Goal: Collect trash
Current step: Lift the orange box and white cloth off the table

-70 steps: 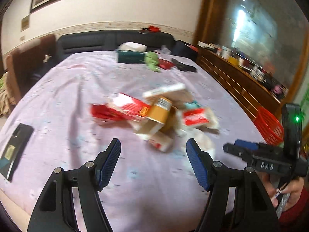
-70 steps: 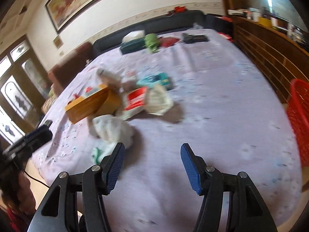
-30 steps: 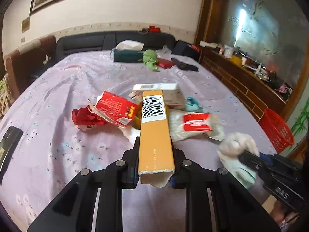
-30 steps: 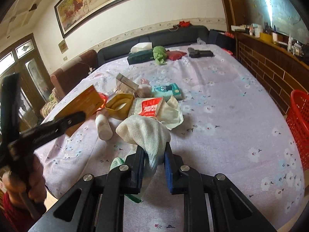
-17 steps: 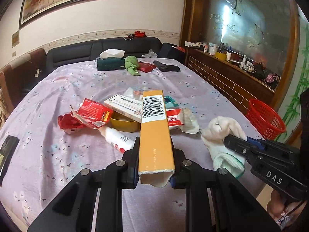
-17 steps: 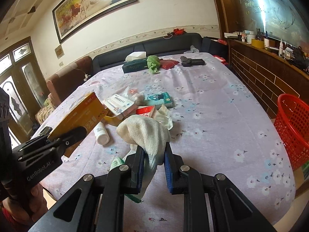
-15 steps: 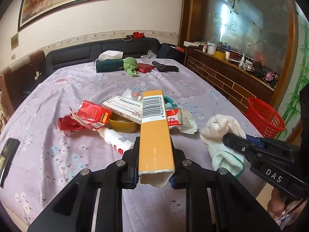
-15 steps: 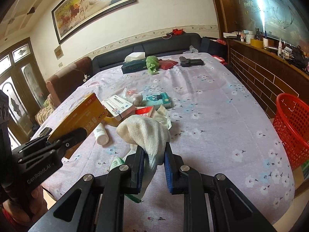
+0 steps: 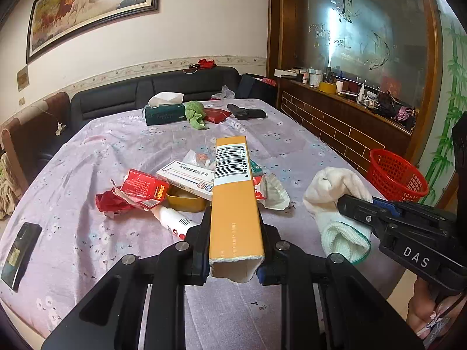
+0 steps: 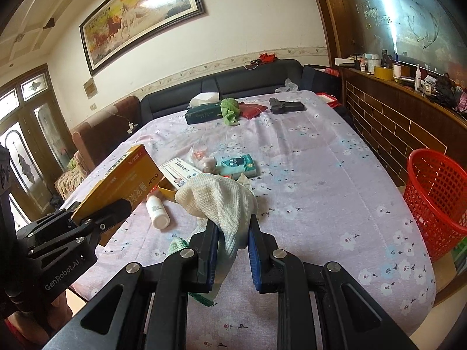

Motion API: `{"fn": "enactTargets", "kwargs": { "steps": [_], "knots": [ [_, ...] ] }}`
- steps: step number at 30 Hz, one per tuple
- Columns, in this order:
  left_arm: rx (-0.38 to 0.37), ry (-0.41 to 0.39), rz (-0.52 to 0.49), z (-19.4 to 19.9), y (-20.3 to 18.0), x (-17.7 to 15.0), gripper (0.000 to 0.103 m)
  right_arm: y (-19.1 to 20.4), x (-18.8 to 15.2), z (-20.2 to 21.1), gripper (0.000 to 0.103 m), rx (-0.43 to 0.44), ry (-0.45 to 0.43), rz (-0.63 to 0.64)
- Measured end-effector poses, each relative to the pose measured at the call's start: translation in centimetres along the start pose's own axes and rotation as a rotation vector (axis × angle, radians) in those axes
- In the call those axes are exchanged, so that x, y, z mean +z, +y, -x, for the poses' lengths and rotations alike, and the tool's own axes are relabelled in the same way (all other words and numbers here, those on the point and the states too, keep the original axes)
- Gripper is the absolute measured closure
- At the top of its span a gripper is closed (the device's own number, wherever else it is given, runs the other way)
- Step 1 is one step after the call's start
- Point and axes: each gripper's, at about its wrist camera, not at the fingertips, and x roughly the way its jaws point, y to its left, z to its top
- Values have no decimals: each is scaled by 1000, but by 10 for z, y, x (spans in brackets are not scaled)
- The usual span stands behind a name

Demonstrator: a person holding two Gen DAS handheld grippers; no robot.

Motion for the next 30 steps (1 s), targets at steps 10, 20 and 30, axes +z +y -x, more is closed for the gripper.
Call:
{"fn": "enactTargets", "kwargs": {
  "steps": [10,20,30],
  "knots": [
    [14,-23,-14,11,-5,4,81,-1,4,8,83,6,-14,-5],
    [17,-17,-24,10,-8,4,81,-6,3,6,83,10,-4,-20],
    [6,-6,-35,7,-14,7,81,-12,5,9,83,12,-8,-41]
  ]
}}
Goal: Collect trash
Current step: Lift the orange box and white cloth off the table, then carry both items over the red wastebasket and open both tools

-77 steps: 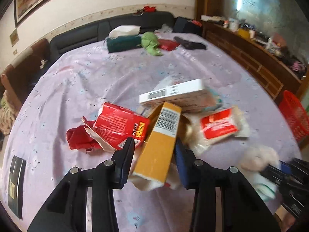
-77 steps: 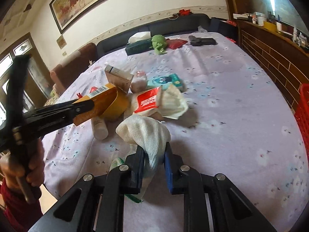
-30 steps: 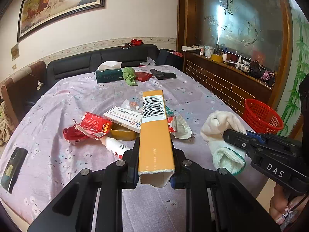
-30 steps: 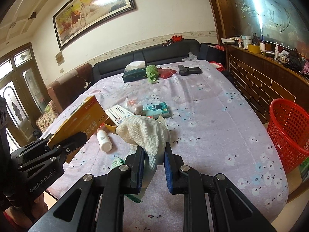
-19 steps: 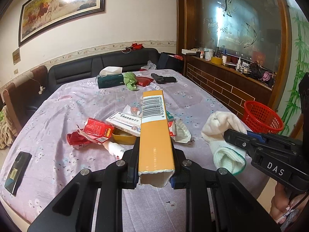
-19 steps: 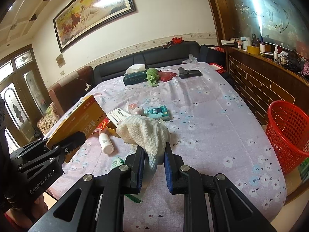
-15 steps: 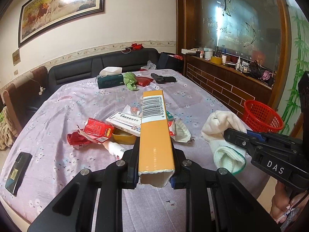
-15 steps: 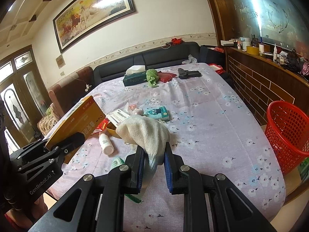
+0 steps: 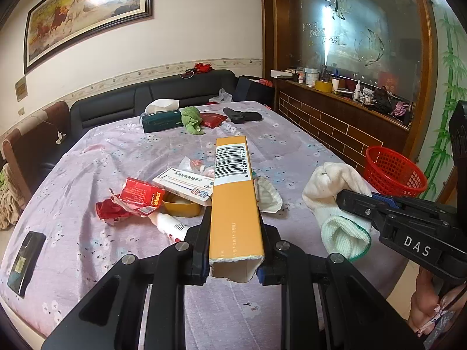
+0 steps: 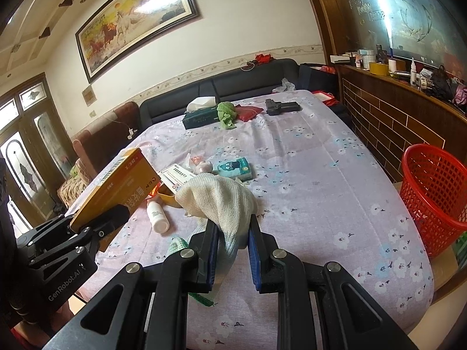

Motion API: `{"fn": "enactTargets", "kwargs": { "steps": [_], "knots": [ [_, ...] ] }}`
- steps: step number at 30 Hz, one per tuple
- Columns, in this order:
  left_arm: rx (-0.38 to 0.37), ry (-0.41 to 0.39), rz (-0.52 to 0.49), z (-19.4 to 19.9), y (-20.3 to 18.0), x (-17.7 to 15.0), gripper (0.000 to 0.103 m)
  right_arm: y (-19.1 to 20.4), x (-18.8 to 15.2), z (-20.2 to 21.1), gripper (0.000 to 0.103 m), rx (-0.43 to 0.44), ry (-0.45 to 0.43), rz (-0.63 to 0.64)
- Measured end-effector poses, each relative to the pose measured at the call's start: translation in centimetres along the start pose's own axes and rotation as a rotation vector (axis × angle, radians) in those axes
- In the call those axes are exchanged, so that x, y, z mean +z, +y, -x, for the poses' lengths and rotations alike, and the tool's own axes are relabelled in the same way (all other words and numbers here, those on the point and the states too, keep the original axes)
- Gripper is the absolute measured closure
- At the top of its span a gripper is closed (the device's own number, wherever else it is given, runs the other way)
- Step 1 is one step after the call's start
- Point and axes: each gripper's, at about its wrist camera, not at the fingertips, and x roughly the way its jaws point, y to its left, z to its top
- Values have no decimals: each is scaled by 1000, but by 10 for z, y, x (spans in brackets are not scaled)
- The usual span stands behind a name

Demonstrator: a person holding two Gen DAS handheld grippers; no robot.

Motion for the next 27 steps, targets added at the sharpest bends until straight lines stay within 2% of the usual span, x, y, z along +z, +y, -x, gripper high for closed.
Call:
{"fn": "enactTargets", "kwargs": {
  "steps": [11,16,20,27],
  "knots": [
    [-24,-4,-30,-1,-18,13,81,-17,5,16,83,3,-42,-37],
    [-68,6,-59,-7,-37,24,81,-32,7,26,83,-5,-69,-67],
    [-142,31,-86,-18,-62,36,81,-60,13,40,83,-39,-105,-122],
    [-301,100,-148,-51,-131,60,81,-149,21,83,83,-177,-200,-275]
  ]
}}
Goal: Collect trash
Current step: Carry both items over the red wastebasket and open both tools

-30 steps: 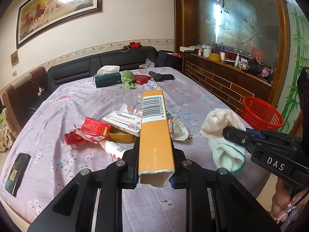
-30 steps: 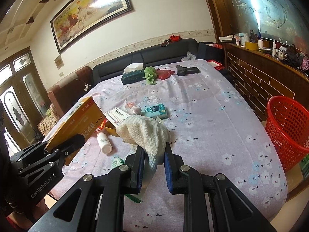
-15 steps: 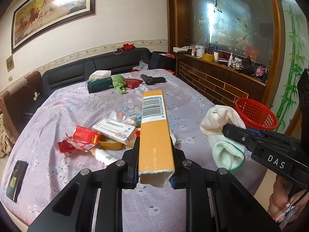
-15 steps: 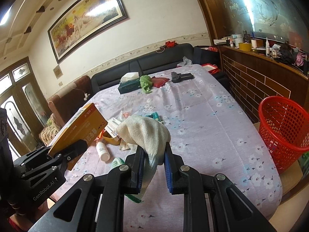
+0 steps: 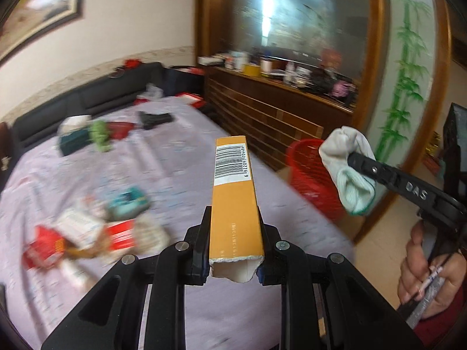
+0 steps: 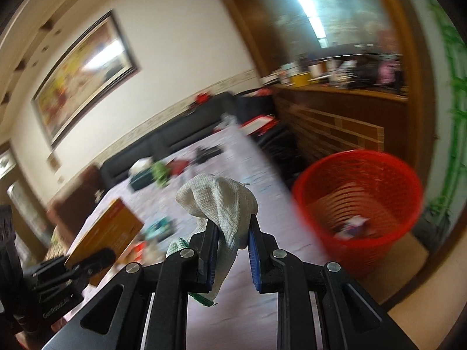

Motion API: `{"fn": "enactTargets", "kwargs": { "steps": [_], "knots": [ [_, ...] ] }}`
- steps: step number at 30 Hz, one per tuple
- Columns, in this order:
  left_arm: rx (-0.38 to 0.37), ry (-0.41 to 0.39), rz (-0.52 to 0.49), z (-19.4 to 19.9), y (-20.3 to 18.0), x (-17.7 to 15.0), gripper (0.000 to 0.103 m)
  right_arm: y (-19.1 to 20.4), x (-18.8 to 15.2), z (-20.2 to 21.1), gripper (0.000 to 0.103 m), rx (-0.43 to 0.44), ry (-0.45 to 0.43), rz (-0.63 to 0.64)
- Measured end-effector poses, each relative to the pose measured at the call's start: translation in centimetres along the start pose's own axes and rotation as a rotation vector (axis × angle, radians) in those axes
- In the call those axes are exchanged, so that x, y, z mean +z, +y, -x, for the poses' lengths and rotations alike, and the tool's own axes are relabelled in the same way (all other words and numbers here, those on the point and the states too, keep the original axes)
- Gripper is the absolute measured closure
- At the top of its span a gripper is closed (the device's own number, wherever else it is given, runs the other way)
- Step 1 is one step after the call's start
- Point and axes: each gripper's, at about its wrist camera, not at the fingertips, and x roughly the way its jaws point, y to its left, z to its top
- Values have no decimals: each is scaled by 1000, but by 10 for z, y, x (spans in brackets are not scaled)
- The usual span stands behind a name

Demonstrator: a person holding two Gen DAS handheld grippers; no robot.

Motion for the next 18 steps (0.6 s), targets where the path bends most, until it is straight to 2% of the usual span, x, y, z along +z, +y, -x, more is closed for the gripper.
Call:
{"fn": "enactTargets", "kwargs": {
  "steps": [4,9,14,15,16,17,18],
  "knots": [
    [-106,52,-31,-41,-41,22,81,-47,20,6,83,-95,-32,-53],
    [-184,90,-64,-88,-89,47,81,-94,41,5,82,-180,-33,-94],
    [-227,98,-58,-124,-113,65,80,-130,55,-8,80,-243,-22,-132],
    [-229,99,-58,-132,-117,69,77,-136,56,-12,80,-254,-18,-133],
    [-228,103,-54,-137,-118,71,60,-141,58,-17,79,-265,-12,-133],
    [-233,105,-40,-141,-116,71,46,-145,60,-25,73,-276,-4,-133],
    [-237,96,-22,-143,-113,71,45,-151,63,-33,67,-294,10,-126]
  ]
}}
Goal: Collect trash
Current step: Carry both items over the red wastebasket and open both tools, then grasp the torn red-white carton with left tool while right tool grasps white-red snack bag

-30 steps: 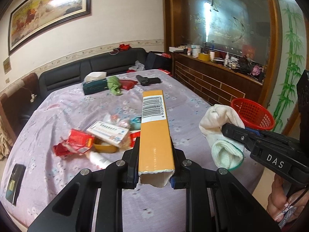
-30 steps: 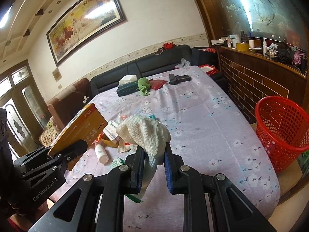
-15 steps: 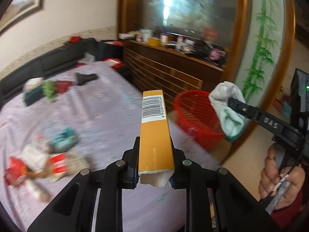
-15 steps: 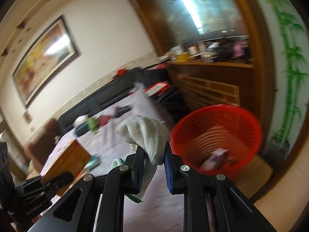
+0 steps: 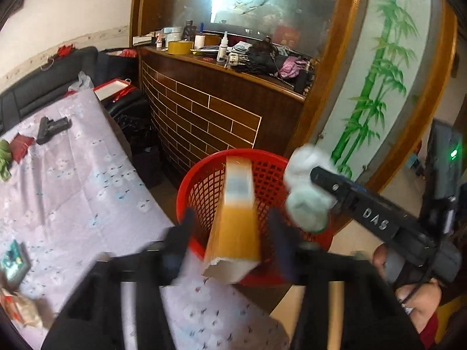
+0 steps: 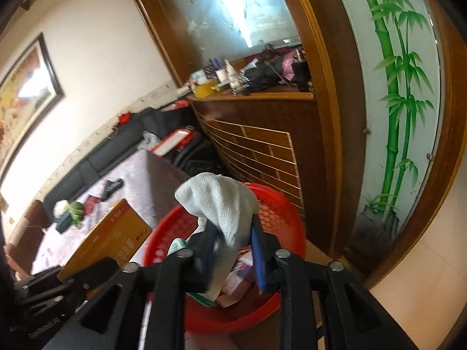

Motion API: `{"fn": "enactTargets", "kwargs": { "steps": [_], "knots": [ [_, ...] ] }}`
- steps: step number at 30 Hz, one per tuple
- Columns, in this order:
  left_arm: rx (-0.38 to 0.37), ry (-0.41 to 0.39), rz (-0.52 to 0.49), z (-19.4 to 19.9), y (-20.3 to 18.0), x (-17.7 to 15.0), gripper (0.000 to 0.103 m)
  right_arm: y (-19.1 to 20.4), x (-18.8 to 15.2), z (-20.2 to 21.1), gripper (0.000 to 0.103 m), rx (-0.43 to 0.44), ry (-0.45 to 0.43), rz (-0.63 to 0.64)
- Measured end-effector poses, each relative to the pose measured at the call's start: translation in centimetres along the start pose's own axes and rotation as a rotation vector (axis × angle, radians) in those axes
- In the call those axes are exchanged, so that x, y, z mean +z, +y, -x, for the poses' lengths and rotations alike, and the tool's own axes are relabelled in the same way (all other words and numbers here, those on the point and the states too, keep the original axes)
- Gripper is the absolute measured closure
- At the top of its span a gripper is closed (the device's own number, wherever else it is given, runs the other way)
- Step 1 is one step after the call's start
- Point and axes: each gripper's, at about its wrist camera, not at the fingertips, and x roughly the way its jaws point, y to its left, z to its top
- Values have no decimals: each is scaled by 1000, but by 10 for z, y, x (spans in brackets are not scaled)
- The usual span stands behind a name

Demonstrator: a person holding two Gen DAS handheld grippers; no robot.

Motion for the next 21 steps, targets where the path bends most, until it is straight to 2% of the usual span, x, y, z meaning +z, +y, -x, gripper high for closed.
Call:
{"fn": "enactTargets", "kwargs": {
  "steps": [1,2,5,8,9,15,21],
  "knots": [
    [3,-5,3,0,2,-1,45,-2,1,-6,58,-13,4,1],
    [4,-2,-1,1,3,-2,45,-4,2,-9,56,-26,8,-2],
    [11,-1,4,14,12,-13,43,-9,0,-9,56,-22,8,-16],
    [48,-11,27,35,26,-31,32,-7,-8,2,55,-2,-6,-31],
    [68,-20,38,44,33,-40,32,-3,-12,5,55,16,-3,-29],
    [189,-49,23,93,57,-78,32,46,-39,14,54,138,47,37],
    [275,-75,49,141,93,-109,31,109,-67,9,54,233,120,145]
  ]
}}
